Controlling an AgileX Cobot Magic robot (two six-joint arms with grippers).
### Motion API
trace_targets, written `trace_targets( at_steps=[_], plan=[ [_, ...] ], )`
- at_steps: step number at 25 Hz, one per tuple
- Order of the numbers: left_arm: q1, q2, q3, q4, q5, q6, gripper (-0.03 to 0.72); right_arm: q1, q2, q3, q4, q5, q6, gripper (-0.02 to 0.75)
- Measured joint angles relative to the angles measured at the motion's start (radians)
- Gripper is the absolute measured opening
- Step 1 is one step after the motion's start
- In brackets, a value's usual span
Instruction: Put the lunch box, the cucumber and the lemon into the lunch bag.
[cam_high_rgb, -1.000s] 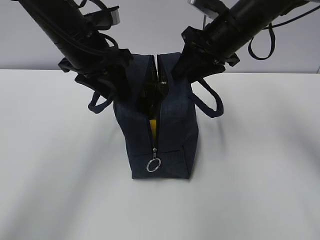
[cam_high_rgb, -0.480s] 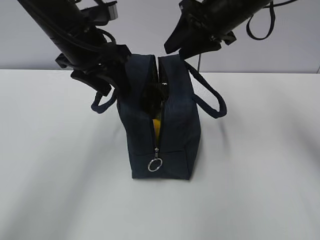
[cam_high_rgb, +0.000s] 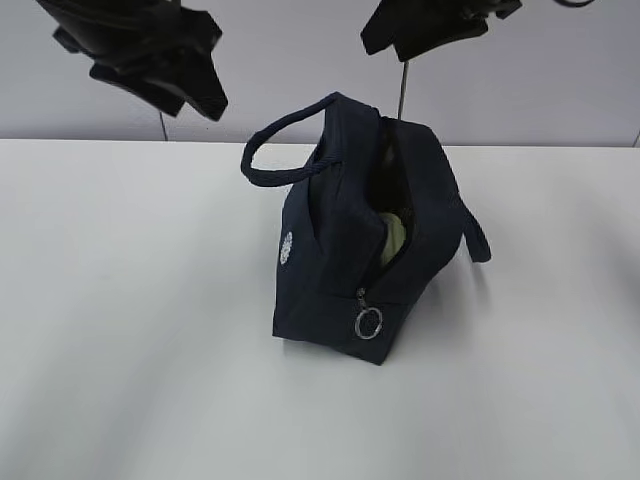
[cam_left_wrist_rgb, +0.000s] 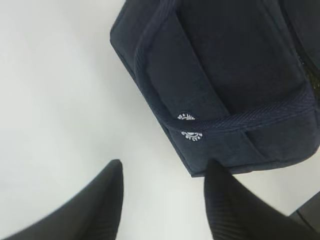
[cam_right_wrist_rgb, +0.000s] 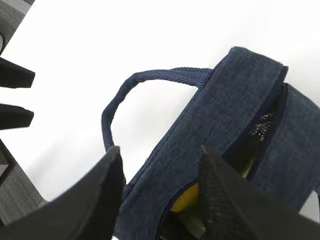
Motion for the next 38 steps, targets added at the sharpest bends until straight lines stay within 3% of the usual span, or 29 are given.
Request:
trace_targets(
  at_steps=[10, 14, 19, 23, 29, 31, 38],
  plan=[
    [0.0, -0.096, 0.0, 0.026, -0.089, 0.017, 0.363, 0.0, -0.176, 0.06, -0.01, -0.068, -0.055, 0.371],
    [0.0, -0.112, 0.041, 0.017, -0.14, 0.037, 0.363, 0.0, -0.29, 0.207, -0.01, -0.202, -0.103, 0.371],
    [0.0, -0.201, 0.223, 0.01, -0.309, 0.079, 0.363, 0.0, -0.486, 0.506, 0.031, -0.455, -0.218, 0.371],
    [0.0, -0.308, 0.401, -0.027, -0.458, 0.136, 0.363, 0.0, -0.642, 0.748, 0.188, -0.619, -0.394, 0.371],
    [-0.013, -0.391, 0.609, -0.163, -0.569, 0.237, 0.363, 0.0, -0.763, 1.046, 0.613, -0.654, -0.791, 0.371],
    [-0.034, -0.393, 0.646, -0.181, -0.594, 0.258, 0.363, 0.0, -0.775, 1.114, 0.749, -0.629, -0.896, 0.371],
    [-0.115, -0.393, 0.661, -0.205, -0.692, 0.274, 0.363, 0.0, -0.763, 1.167, 0.972, -0.61, -0.975, 0.371]
  ],
)
